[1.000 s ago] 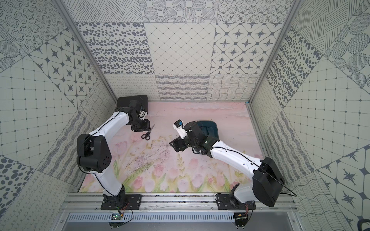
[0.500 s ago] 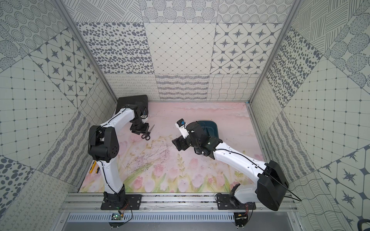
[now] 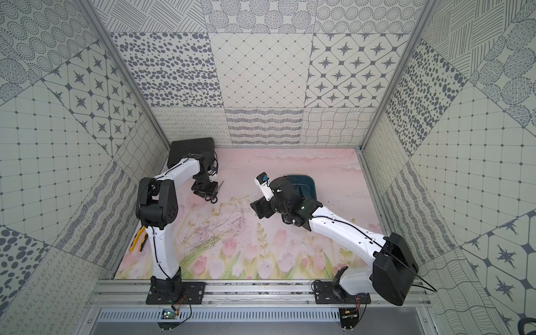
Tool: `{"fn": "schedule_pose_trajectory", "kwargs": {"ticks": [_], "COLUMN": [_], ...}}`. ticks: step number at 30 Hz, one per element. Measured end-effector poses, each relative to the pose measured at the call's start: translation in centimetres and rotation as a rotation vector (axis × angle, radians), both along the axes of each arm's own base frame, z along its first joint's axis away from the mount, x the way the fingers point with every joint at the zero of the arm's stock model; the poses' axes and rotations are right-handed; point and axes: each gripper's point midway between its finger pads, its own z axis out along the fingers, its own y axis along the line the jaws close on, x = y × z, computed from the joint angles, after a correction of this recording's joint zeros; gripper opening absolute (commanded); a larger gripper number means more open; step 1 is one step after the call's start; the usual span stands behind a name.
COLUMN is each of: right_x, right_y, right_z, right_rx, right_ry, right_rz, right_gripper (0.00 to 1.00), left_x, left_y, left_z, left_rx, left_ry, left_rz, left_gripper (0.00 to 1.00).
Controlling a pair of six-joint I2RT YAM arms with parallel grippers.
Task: Put the scissors into the storage box
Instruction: Pick up the scissors from the center of the board.
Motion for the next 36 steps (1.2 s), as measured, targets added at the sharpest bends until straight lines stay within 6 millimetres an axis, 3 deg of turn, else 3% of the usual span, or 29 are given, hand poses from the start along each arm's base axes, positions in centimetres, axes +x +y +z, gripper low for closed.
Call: {"fn": "schedule_pose_trajectory", "kwargs": {"ticks": [6,11,17,36], "right_x": [0.1,0.1,0.2,0.5], "right_y": [-0.1,-0.2,-0.5,-0.8], "right_z": [0.0,-0.2,-0.4,-0.9], "right_rx": [-0.003,-0.013,-0.027,-0.059], "right_ry": [-0.002,-0.001,-0.004,-0.015], "right_rz": [-0.004,-0.011,-0.019,-0.025], "right_gripper": [0.85,0.85,0.85,0.86], "left_x": [0.4,0.5,0.4,0.2], "left_y": [-0.7,-0.8,-1.0,-1.7], "left_z": [-0.9,-1.6,-1.8,-2.1], "left_rx": [0.015,0.033,0.031,0.008], "left_ry": [0.009,0.029,0.043,0.046], "left_rz": [-0.027,-0.05,-0.052,-0.035], "left_gripper": [0.48,0.4,0.38,0.0]}}
